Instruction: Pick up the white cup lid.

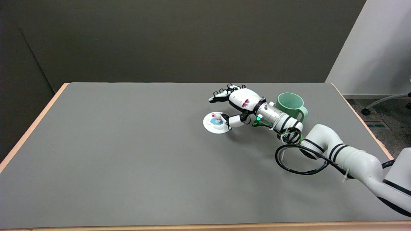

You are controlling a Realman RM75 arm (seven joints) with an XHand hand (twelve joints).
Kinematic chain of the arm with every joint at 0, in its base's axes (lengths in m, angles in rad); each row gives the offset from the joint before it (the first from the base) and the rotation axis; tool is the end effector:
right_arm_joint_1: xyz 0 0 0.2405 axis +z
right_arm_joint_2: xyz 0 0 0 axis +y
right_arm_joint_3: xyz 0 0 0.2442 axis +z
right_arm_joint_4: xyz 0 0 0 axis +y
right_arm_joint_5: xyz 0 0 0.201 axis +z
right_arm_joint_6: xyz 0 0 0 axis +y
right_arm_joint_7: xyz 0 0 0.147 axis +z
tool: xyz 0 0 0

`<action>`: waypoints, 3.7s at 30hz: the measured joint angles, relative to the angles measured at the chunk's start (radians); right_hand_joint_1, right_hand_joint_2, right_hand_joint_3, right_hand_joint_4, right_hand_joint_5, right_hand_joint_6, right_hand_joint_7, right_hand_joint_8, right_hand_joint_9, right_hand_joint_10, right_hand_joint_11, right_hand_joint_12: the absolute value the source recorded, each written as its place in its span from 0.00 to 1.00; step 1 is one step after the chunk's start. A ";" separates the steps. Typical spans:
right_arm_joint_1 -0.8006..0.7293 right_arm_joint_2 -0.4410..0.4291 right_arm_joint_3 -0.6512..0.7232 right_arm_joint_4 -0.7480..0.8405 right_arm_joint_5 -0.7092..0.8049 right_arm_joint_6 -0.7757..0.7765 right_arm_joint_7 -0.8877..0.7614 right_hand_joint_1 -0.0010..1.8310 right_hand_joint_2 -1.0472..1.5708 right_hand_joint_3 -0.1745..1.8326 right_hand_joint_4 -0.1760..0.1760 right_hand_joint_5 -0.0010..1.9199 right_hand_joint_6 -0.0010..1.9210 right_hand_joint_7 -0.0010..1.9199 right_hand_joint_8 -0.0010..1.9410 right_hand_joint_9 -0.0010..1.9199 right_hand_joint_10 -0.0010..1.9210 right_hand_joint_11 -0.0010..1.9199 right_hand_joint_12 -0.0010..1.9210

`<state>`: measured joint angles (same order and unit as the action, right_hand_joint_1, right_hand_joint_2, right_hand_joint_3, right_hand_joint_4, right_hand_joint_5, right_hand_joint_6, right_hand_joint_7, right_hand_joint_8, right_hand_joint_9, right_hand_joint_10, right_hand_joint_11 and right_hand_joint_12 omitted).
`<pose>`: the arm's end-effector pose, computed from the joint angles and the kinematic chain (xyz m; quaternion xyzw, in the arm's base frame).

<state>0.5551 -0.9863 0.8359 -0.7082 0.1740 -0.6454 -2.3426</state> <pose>-0.2727 -0.4197 0.3341 0.8206 -0.0662 0.0398 0.5662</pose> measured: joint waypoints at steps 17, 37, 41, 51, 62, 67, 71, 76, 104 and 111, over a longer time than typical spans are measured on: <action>-0.008 -0.021 -0.004 0.028 -0.002 0.005 -0.001 0.40 0.73 0.53 0.66 0.26 0.10 0.28 0.09 0.30 0.10 0.09 0.44; -0.016 -0.032 -0.008 0.037 0.001 0.015 -0.002 0.40 0.74 0.48 0.69 0.28 0.10 0.33 0.10 0.32 0.10 0.09 0.43; -0.018 -0.033 -0.008 0.038 0.003 0.015 -0.002 0.41 0.75 0.46 0.73 0.30 0.10 0.34 0.10 0.32 0.10 0.10 0.43; -0.021 -0.034 -0.009 0.040 0.006 0.018 -0.002 0.42 0.72 0.51 0.76 0.36 0.13 0.36 0.15 0.32 0.17 0.11 0.40; -0.023 -0.034 -0.007 0.041 0.007 0.018 -0.004 0.46 0.86 0.19 0.95 0.33 0.78 0.29 0.34 0.23 0.38 0.02 0.55; -0.026 -0.034 -0.007 0.041 0.007 0.018 -0.004 0.47 0.86 0.19 0.96 0.34 0.77 0.32 0.33 0.24 0.39 0.02 0.57; -0.027 -0.034 -0.006 0.041 0.008 0.018 -0.003 0.47 0.85 0.19 0.96 0.35 0.76 0.34 0.32 0.25 0.40 0.02 0.60; -0.030 -0.033 -0.005 0.040 0.008 0.024 -0.003 0.48 0.85 0.19 0.98 0.35 0.75 0.36 0.31 0.25 0.42 0.01 0.63; -0.024 0.011 -0.001 -0.016 0.004 0.051 0.000 0.45 0.86 0.19 1.00 0.32 0.80 0.22 0.43 0.21 0.48 0.00 0.63; -0.008 0.041 -0.019 -0.047 0.000 0.064 0.000 0.46 0.86 0.19 1.00 0.33 0.79 0.24 0.43 0.22 0.47 0.01 0.64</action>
<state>0.5475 -0.9451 0.8165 -0.7557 0.1740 -0.5817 -2.3428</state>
